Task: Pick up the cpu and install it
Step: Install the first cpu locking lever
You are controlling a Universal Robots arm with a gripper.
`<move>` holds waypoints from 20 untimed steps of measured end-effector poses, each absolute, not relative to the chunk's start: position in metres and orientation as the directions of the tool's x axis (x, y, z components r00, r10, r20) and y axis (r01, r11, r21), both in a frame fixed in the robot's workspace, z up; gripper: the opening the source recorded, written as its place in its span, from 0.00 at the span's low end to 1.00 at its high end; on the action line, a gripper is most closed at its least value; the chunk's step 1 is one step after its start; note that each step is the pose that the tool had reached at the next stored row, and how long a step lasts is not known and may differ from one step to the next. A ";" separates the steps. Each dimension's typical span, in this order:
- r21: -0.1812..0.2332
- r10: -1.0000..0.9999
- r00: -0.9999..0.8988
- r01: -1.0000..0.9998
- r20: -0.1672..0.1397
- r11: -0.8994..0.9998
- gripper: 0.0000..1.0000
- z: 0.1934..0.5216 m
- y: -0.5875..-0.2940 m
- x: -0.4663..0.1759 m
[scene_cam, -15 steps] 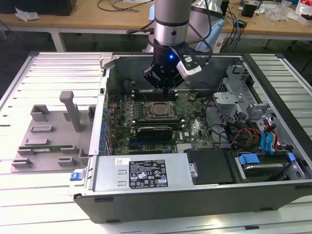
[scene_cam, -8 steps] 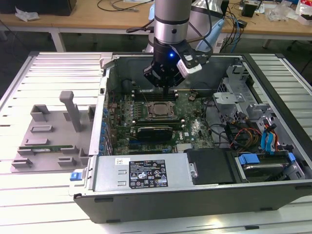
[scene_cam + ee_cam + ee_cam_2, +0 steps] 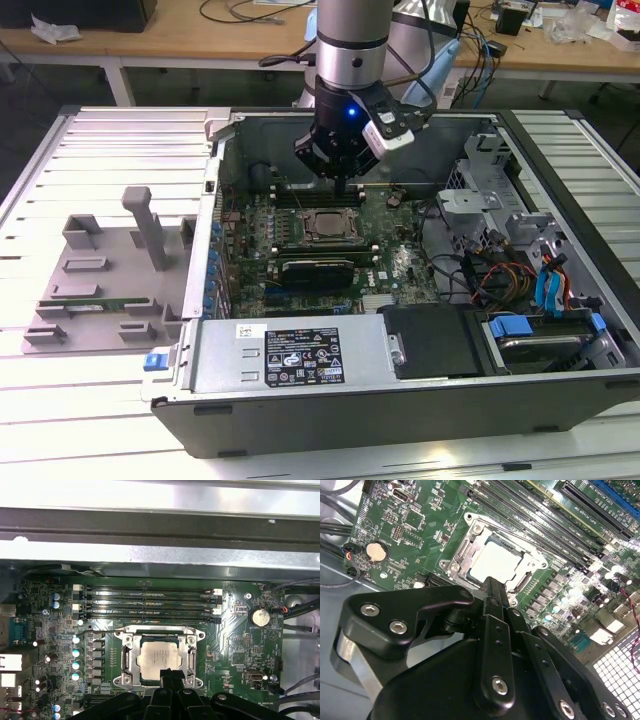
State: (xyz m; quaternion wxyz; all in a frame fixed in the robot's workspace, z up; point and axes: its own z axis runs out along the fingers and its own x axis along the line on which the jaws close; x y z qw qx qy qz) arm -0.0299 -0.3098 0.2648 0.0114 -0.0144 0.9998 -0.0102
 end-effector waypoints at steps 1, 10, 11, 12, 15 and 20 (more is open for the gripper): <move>-0.021 -0.029 -0.999 -0.029 -0.022 0.999 0.11 0.265 -0.310 -0.030; -0.021 -0.029 -0.999 -0.029 -0.022 0.999 0.11 0.265 -0.310 -0.054; -0.021 -0.029 -0.999 -0.029 -0.023 0.999 0.11 0.265 -0.310 -0.056; -0.021 -0.029 -0.999 -0.028 -0.023 0.999 0.11 0.265 -0.310 -0.057; -0.021 -0.029 -0.999 -0.029 -0.022 0.999 0.11 0.265 -0.310 -0.065; -0.021 -0.029 -0.999 -0.029 -0.023 0.999 0.11 0.265 -0.310 -0.078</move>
